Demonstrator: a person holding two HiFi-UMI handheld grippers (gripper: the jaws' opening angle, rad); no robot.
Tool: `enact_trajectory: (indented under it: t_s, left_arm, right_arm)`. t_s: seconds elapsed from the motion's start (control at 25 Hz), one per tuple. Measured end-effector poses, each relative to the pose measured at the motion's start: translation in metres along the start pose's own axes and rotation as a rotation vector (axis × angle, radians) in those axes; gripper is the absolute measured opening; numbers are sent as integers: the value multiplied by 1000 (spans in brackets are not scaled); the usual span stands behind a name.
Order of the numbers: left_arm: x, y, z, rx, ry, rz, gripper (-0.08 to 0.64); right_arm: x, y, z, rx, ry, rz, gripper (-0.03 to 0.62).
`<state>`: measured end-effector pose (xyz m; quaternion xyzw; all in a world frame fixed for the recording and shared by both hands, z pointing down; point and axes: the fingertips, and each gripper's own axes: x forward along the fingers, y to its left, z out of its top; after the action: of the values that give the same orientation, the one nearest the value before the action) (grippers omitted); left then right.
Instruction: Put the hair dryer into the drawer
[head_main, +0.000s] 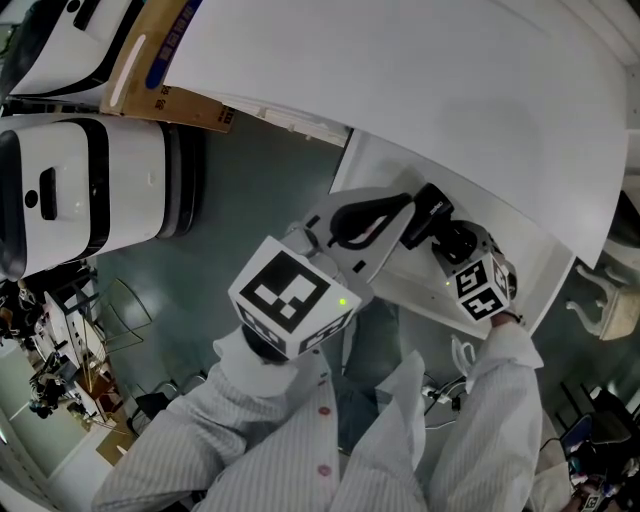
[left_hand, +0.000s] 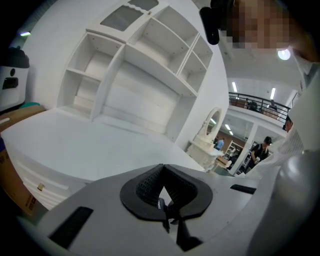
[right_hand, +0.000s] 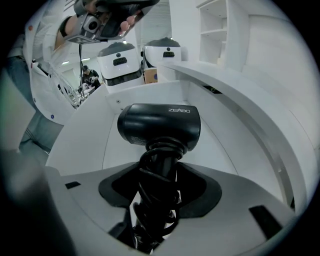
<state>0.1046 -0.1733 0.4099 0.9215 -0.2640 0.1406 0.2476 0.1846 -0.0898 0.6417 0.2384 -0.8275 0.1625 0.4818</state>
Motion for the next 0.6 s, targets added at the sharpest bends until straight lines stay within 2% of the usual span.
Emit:
enact_trajectory:
  t_s: [0.6]
  left_arm:
    - [5, -6, -3, -8, -2, 11, 9]
  right_arm:
    - [16, 11, -25, 7, 9, 4, 215]
